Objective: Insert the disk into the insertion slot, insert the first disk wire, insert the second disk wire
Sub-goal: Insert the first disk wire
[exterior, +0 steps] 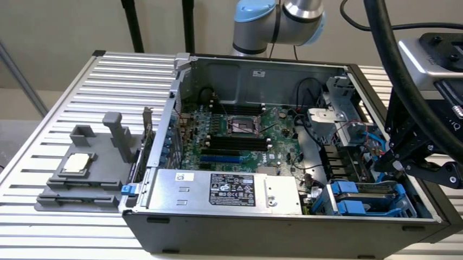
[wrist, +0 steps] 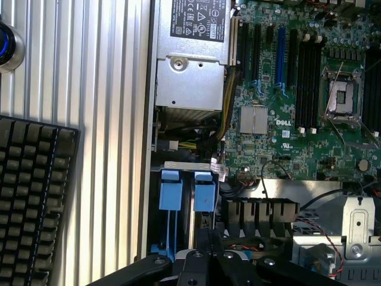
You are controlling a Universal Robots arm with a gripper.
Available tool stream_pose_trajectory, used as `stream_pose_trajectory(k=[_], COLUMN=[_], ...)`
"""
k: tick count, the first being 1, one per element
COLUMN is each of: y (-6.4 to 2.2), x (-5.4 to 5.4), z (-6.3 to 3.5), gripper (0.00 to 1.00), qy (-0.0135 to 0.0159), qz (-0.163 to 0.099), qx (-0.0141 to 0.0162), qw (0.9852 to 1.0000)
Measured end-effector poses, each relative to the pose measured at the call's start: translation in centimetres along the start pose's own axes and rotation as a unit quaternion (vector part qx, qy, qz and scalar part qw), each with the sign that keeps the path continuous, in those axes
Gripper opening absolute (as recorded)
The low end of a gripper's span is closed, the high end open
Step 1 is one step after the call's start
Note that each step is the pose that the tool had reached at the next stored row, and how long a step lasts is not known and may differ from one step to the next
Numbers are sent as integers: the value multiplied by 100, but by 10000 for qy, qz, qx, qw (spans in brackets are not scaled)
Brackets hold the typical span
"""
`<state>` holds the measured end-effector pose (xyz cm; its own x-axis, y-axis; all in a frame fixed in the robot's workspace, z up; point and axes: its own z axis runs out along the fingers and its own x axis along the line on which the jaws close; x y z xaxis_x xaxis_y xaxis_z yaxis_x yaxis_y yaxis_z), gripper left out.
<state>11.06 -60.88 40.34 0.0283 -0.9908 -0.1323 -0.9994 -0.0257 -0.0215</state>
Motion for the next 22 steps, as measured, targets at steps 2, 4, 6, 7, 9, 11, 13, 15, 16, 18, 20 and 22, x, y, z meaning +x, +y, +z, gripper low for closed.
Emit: stream_pose_trajectory(k=[2,4,6,7,9,11,13,15,16,18,20,22], y=[0,0,0,0,0,0,0,0,0,0,0,0], x=[0,0,0,0,0,0,0,0,0,0,0,0], z=[0,0,0,0,0,0,0,0,0,0,0,0], gripper=[13,13,13,13,13,13,13,13,13,13,13,13], qy=[0,0,0,0,0,0,0,0,0,0,0,0], qz=[0,0,0,0,0,0,0,0,0,0,0,0], qx=[0,0,0,0,0,0,0,0,0,0,0,0], qw=[10000,10000,10000,10000,10000,10000,10000,10000,10000,10000,10000,10000])
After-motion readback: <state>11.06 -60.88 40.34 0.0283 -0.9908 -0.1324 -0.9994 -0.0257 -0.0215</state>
